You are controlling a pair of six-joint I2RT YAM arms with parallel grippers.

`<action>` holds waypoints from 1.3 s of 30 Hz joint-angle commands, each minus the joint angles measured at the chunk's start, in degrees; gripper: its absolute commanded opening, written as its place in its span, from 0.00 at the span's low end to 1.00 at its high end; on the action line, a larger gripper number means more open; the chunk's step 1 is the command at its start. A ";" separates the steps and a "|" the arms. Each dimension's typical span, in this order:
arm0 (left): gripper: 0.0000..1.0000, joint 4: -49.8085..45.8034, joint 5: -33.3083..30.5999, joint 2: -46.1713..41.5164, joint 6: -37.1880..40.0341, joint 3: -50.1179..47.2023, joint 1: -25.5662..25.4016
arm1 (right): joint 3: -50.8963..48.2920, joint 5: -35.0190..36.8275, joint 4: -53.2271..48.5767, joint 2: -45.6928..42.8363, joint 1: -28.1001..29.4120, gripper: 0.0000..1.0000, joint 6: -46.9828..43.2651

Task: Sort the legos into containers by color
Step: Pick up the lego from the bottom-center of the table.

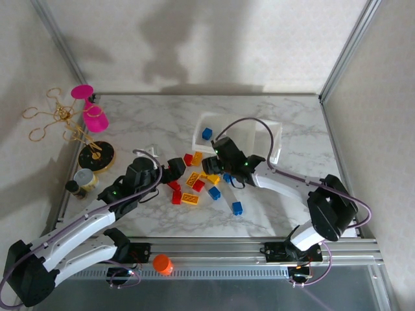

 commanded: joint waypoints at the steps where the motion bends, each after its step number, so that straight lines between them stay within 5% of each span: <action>1: 1.00 -1.25 0.68 -2.62 -3.15 -2.43 -0.76 | -3.85 -2.88 -0.97 -3.72 2.09 0.77 0.71; 10: 1.00 -1.41 -1.53 -5.87 -5.46 -5.53 -0.88 | -9.16 -7.48 -0.29 -2.02 5.60 0.70 0.36; 26: 1.00 -2.89 -3.50 -6.76 -5.25 -5.85 -0.95 | -6.75 -2.14 -1.07 7.05 7.87 0.48 0.11; 33: 1.00 -3.76 -3.75 -6.68 -4.79 -5.10 -0.95 | -5.65 -2.40 -2.58 4.56 8.09 0.29 0.38; 39: 1.00 -3.96 -3.99 -6.39 -3.58 -3.37 -0.94 | -2.45 -0.94 -5.46 -0.94 8.15 0.29 1.19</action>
